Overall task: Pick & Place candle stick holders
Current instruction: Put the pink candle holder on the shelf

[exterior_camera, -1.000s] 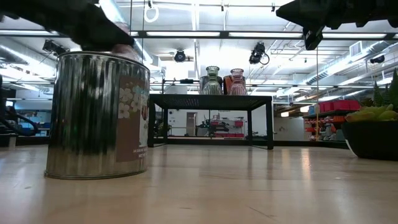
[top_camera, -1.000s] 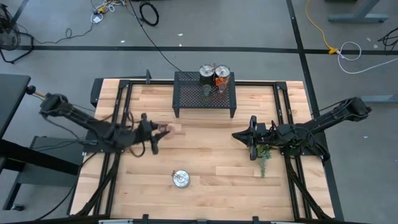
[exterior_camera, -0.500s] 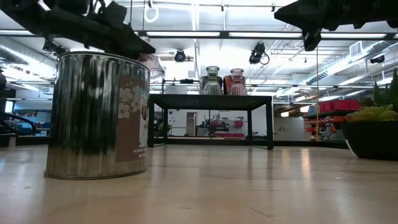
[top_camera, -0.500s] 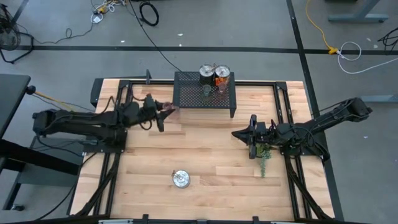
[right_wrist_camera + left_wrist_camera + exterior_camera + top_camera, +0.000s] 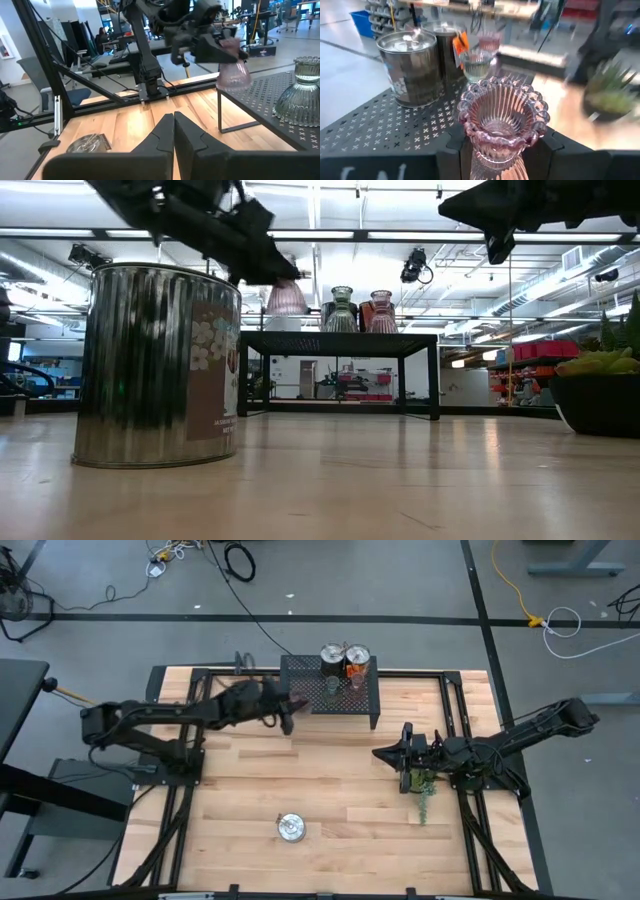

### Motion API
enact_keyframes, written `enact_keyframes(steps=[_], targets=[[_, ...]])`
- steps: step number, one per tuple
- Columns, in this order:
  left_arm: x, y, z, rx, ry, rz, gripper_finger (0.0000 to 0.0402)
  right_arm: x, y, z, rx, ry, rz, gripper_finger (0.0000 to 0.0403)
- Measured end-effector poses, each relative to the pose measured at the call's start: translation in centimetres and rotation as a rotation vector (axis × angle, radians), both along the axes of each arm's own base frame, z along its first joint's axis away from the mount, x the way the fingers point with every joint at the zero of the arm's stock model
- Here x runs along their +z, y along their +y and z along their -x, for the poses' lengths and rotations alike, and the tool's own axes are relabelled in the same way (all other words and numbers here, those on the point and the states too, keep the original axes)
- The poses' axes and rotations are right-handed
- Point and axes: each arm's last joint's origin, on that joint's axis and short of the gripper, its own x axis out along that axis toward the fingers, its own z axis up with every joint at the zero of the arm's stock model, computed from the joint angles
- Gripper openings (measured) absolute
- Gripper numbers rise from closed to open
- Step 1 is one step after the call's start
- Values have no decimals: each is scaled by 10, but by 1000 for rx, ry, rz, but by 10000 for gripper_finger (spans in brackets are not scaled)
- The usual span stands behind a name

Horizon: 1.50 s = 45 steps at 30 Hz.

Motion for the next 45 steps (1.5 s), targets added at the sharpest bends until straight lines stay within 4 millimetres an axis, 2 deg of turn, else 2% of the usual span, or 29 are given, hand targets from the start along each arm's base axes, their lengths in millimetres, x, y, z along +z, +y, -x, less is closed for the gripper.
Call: enact_keyframes(steps=[4, 7, 18, 25, 34, 45], targets=[[-6, 10, -16, 64, 150, -28, 127, 0, 0, 0, 11, 0, 0, 8], [-3, 21, -24, 87, 161, -22, 127, 0, 1, 0, 23, 0, 1, 8], [3, 46, -20, 87, 116, 65, 127, 1, 1, 0, 26, -7, 7, 8], [3, 48, -19, 97, 104, 82, 127, 1, 1, 0, 26, -7, 7, 8], [-6, 53, -24, 111, 115, 95, 127, 1, 1, 0, 25, -11, 6, 8], [-2, 53, -26, 108, 54, 120, 128, 1, 1, 0, 26, -11, 11, 8]])
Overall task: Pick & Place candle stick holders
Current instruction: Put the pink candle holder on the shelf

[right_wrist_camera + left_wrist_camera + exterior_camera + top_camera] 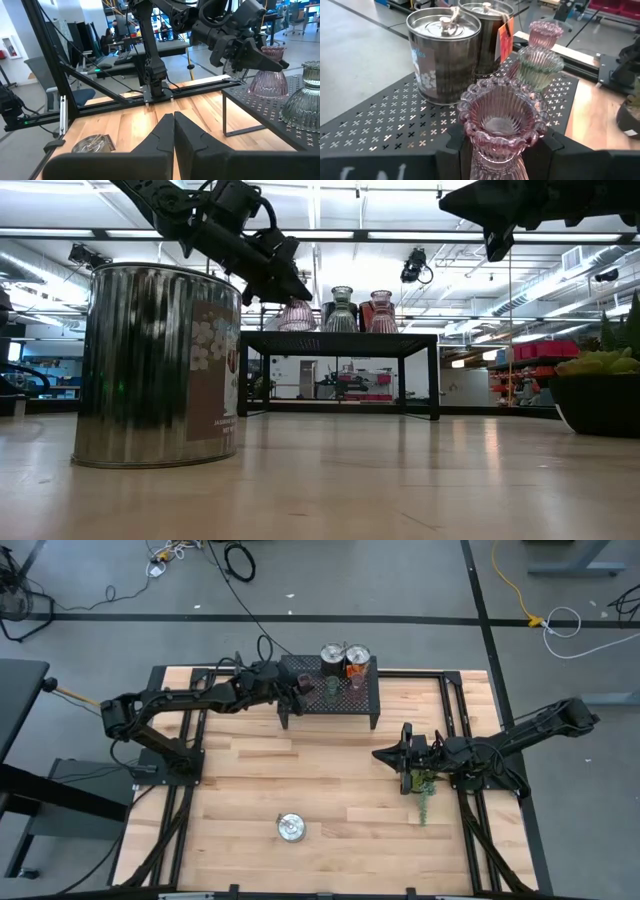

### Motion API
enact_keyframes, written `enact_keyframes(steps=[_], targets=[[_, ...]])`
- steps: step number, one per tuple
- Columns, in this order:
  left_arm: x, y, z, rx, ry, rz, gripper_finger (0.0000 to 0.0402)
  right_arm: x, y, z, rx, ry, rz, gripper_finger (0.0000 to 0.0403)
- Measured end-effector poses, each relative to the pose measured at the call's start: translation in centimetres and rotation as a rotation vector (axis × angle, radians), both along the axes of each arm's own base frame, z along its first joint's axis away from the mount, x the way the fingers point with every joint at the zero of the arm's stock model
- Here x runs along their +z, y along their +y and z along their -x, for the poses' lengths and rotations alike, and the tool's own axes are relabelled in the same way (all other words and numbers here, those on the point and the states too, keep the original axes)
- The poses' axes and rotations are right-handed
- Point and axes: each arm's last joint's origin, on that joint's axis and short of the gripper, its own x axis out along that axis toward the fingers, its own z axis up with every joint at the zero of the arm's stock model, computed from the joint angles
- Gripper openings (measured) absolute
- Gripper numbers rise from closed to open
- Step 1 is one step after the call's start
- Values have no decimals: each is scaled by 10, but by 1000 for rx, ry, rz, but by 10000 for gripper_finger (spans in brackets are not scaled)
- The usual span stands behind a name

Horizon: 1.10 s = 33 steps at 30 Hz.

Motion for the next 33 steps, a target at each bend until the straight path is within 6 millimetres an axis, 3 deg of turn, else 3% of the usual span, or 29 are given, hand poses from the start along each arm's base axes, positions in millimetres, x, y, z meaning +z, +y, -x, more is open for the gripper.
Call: enact_keyframes(steps=[6, 14, 22, 33], targets=[[0, 0, 1, 24, 5, 1, 157, 0, 0, 0, 0, 0, -1, 8], [-1, 0, 1, 34, -4, 16, 141, 0, 0, 0, 0, 0, -1, 8], [0, 0, 0, 41, -22, 32, 181, 0, 0, 0, 0, -1, -1, 8], [1, 0, 0, 40, -29, 29, 178, 0, 0, 0, 0, -1, -1, 8]])
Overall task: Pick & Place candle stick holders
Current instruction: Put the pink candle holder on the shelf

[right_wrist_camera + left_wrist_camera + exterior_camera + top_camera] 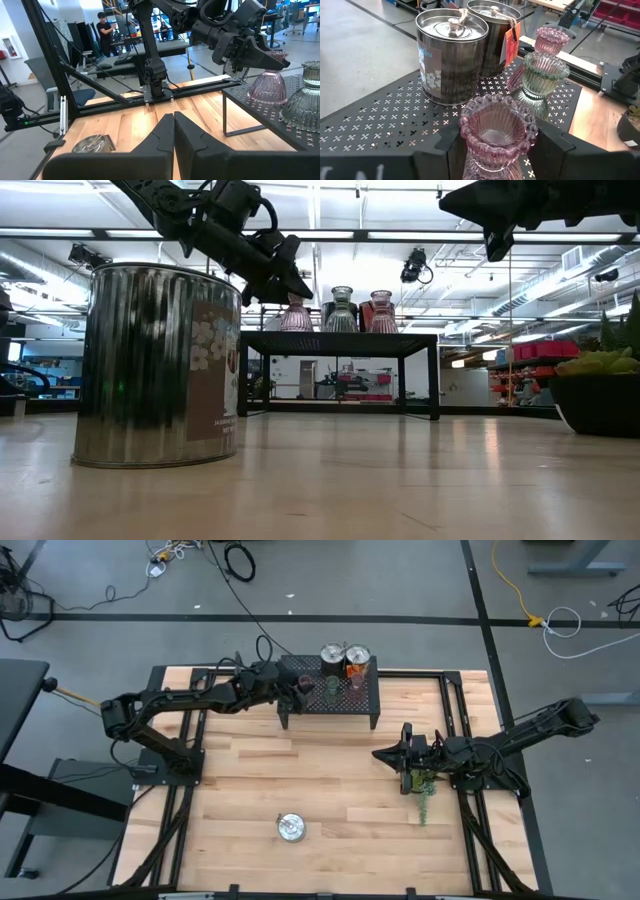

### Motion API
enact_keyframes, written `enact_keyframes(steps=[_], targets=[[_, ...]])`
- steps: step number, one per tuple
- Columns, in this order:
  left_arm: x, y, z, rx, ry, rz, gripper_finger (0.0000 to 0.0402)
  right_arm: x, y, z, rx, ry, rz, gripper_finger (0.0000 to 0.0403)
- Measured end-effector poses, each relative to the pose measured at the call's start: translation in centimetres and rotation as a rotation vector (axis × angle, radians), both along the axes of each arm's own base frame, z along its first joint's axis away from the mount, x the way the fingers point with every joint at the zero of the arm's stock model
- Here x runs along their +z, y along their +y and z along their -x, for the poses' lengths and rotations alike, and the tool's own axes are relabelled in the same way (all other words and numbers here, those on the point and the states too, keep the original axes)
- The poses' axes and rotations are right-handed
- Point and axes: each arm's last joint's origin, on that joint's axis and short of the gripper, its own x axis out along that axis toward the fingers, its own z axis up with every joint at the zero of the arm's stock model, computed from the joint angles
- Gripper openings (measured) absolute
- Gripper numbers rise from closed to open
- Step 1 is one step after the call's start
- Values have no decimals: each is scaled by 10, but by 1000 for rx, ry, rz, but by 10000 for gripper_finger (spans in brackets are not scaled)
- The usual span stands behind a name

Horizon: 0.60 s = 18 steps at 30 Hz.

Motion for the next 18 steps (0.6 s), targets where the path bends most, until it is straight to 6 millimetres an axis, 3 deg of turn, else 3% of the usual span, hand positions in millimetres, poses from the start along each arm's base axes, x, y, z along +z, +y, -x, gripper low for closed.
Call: enact_keyframes(steps=[10, 18], targets=[[0, 1, 0, 23, 4, -7, 186, 0, 0, 0, 0, 0, 0, 8], [0, 0, 0, 15, 0, -4, 225, 0, 0, 0, 0, 1, 1, 8]])
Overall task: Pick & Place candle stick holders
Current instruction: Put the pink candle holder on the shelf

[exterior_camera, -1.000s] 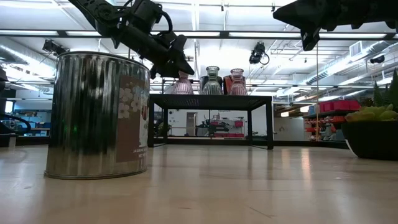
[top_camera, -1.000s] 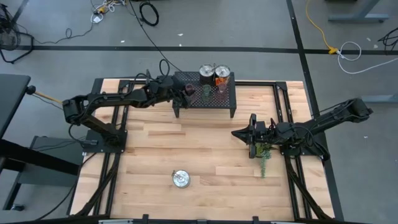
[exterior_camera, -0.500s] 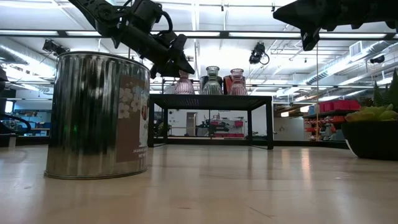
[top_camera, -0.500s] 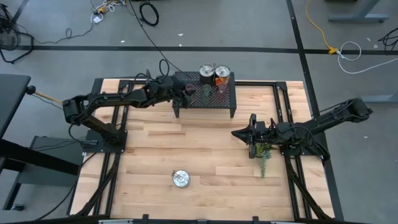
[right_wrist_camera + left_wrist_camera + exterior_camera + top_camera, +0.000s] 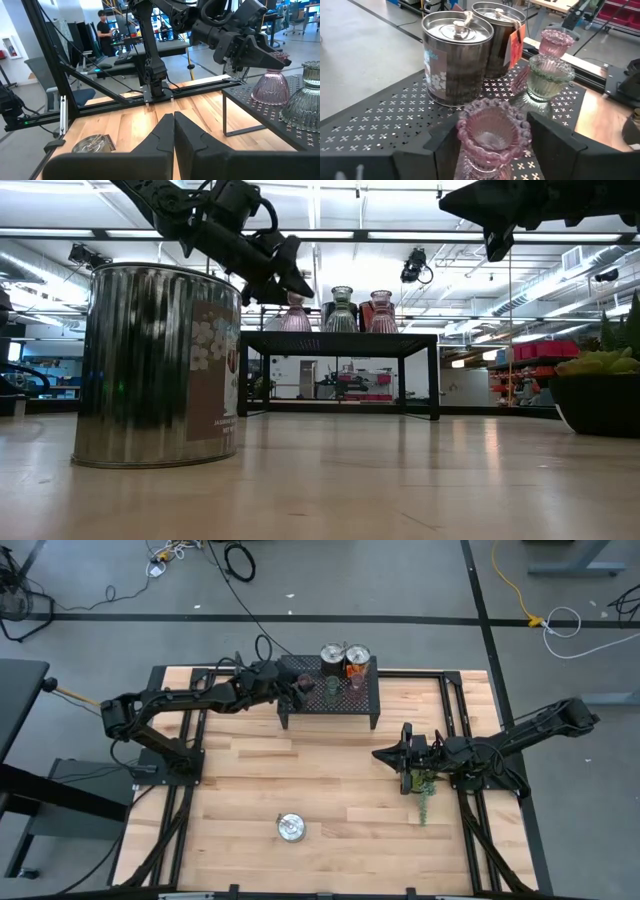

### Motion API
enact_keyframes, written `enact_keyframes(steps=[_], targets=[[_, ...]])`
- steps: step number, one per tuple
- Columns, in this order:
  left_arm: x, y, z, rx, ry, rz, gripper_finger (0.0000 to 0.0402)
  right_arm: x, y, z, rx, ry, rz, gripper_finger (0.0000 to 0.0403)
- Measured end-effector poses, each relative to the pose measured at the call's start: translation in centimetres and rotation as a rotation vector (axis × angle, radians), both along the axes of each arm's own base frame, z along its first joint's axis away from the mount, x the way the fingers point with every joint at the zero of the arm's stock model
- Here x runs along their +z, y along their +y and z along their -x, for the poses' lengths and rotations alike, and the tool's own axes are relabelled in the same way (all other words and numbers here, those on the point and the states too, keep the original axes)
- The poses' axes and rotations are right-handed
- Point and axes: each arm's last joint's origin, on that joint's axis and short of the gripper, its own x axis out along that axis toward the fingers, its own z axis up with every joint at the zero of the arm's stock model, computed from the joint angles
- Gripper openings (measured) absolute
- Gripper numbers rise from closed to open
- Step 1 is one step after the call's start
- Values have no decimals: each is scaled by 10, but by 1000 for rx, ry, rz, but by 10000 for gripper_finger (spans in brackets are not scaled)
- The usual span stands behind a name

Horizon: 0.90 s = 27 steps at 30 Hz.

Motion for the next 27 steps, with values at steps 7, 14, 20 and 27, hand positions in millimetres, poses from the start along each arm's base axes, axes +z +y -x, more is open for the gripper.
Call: enact_keyframes(steps=[7, 14, 20, 27], targets=[[0, -1, 0, -19, -3, 5, 243, 0, 0, 0, 0, 0, 0, 8], [3, 0, -1, -5, -26, -22, 243, 0, 0, 0, 0, 1, 0, 8], [3, 0, -1, -2, -26, -26, 243, 0, 0, 0, 0, 2, 0, 8], [5, 1, -1, 7, -28, -30, 243, 0, 0, 0, 0, 2, 1, 8]])
